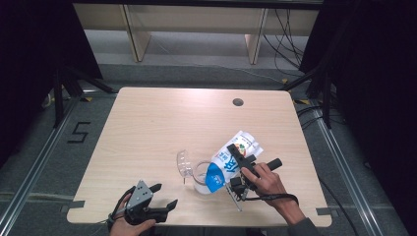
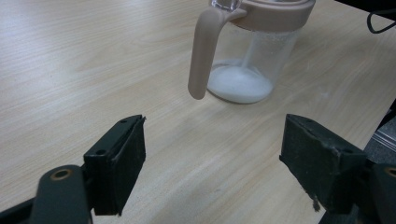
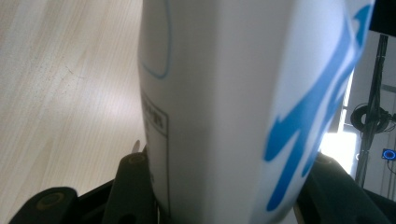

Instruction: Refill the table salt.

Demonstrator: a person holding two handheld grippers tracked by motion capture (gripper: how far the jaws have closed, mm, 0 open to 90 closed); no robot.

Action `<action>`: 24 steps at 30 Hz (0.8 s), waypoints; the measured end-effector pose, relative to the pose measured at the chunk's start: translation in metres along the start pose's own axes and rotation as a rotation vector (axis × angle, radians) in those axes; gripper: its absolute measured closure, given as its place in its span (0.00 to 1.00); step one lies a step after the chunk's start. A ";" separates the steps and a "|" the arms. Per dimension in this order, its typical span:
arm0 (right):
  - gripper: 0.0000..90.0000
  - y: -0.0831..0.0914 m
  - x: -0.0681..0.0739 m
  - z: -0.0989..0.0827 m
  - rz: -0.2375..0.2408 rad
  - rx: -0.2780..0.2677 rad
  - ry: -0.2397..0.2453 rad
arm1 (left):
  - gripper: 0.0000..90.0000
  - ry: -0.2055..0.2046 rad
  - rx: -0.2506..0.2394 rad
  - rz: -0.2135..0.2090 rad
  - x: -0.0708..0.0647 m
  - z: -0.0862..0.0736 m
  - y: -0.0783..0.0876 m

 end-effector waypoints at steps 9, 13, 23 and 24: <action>0.63 0.000 0.003 -0.001 0.021 0.012 -0.024 | 0.23 0.001 0.000 0.000 0.000 0.000 0.000; 0.63 0.000 0.000 0.000 -0.006 -0.006 -0.004 | 0.23 -0.001 0.002 -0.001 0.000 0.000 0.000; 0.63 0.000 0.003 -0.001 0.017 0.012 -0.019 | 0.23 0.002 0.004 -0.003 -0.001 0.000 0.000; 0.63 0.000 -0.001 0.000 -0.003 -0.002 0.010 | 0.23 -0.001 0.006 0.001 0.000 0.000 0.000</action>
Point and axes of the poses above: each handheld gripper's, and its own axes: y roughly backward along the jaws, z roughly out of its top, x roughly to its left, the point moved 8 cm from there along -y, roughly forward along the jaws, and after that the axes turned 14 degrees about x, right-handed, at the moved point
